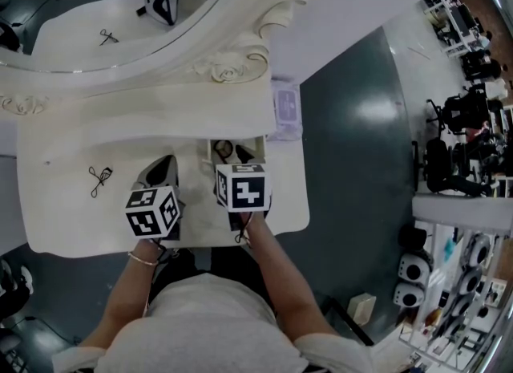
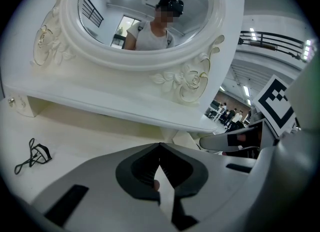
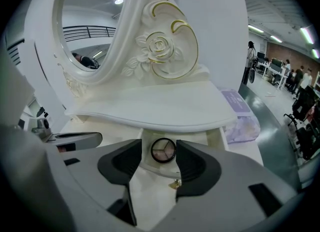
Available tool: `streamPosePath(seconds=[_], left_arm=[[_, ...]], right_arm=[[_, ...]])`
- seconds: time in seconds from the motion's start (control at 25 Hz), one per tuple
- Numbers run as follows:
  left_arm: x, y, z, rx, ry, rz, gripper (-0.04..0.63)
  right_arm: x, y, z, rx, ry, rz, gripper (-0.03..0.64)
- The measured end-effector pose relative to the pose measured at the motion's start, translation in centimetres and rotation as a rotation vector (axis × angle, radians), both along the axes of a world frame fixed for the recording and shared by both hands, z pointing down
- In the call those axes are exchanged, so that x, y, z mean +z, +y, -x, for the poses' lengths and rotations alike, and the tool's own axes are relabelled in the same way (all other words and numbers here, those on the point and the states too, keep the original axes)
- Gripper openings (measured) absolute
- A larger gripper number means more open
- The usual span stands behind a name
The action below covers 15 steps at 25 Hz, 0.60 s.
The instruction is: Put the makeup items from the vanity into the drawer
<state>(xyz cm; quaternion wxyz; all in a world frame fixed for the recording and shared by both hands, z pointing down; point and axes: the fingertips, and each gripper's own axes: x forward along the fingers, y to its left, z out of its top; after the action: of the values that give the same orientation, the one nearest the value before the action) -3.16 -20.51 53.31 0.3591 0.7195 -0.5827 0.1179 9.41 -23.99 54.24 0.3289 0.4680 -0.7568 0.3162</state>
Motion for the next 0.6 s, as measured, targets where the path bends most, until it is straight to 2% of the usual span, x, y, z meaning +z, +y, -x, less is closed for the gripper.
streamPosePath(seconds=[0.48, 0.6], left_arm=[[-1.8, 1.9, 0.0, 0.012, -0.010, -0.041, 0.003], [-2.5, 2.6, -0.1, 0.015, -0.012, -0.054, 0.003]], right_arm=[[-2.6, 1.5, -0.4, 0.036, -0.005, -0.081, 0.218], [-3.3, 2.3, -0.6, 0.045, -0.003, -0.095, 0.199]])
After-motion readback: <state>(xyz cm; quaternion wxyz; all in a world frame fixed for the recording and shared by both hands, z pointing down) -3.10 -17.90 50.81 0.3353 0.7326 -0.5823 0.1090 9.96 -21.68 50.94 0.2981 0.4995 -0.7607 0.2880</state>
